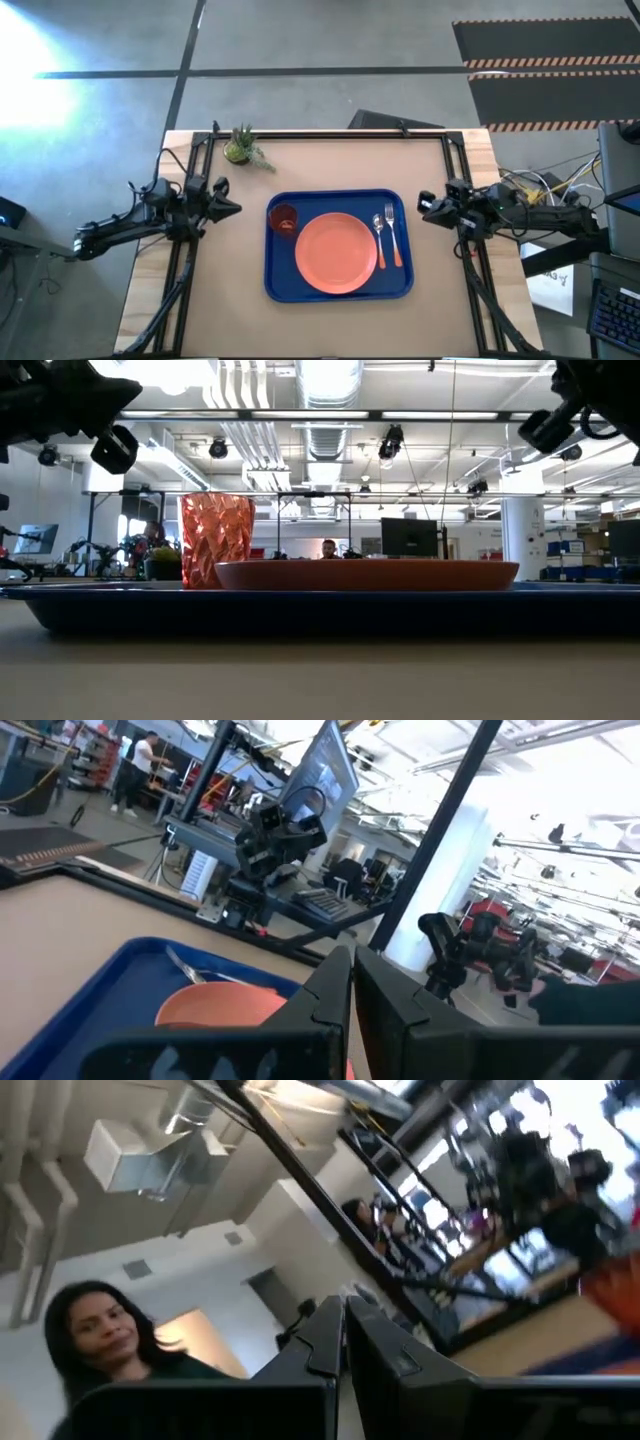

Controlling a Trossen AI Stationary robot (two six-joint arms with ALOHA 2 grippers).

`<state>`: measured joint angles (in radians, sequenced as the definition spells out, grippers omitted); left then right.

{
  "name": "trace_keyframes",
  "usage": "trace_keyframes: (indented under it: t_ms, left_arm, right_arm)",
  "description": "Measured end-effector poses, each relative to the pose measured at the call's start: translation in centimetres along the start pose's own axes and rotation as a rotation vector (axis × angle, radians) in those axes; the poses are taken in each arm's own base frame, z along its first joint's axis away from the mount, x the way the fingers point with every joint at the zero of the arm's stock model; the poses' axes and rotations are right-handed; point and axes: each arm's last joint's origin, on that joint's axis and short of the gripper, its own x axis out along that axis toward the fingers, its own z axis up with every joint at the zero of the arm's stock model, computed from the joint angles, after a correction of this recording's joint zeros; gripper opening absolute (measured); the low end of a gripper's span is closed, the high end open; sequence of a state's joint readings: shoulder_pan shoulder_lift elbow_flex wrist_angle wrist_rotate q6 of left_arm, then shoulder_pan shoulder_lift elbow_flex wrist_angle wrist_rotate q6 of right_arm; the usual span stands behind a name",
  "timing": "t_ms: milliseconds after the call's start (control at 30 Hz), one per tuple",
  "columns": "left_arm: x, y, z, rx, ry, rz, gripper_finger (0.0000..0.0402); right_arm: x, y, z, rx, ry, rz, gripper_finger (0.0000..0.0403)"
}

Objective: Pick and place plate/cup/fork/spoon on tray
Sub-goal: Return to Home Position

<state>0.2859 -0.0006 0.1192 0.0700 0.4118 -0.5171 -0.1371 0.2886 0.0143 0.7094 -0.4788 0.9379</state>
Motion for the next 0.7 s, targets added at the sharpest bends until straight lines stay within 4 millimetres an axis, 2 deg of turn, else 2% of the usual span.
trace_keyframes:
  t_ms: [367, 500, 600, 700]
  left_arm:
    - [0.0, 0.3, -0.4, -0.097, 0.024, 0.011, 0.0000]
    - [0.0, 0.5, -0.9, -0.138, 0.064, 0.041, 0.0000]
    - [-0.1, 0.9, -1.4, -0.128, 0.100, 0.109, 0.0000]
    - [-0.2, 1.6, -1.8, -0.002, 0.092, 0.262, 0.0000]
  right_arm:
    - [-0.3, -2.0, -1.7, 0.281, 0.134, -0.210, 0.0008]
    - [-0.5, -2.5, -2.1, 0.304, 0.165, -0.263, 0.0008]
    - [-0.5, -2.7, -2.3, 0.287, 0.176, -0.287, 0.0008]
    - [-0.6, -2.8, -2.3, 0.277, 0.180, -0.300, 0.0008]
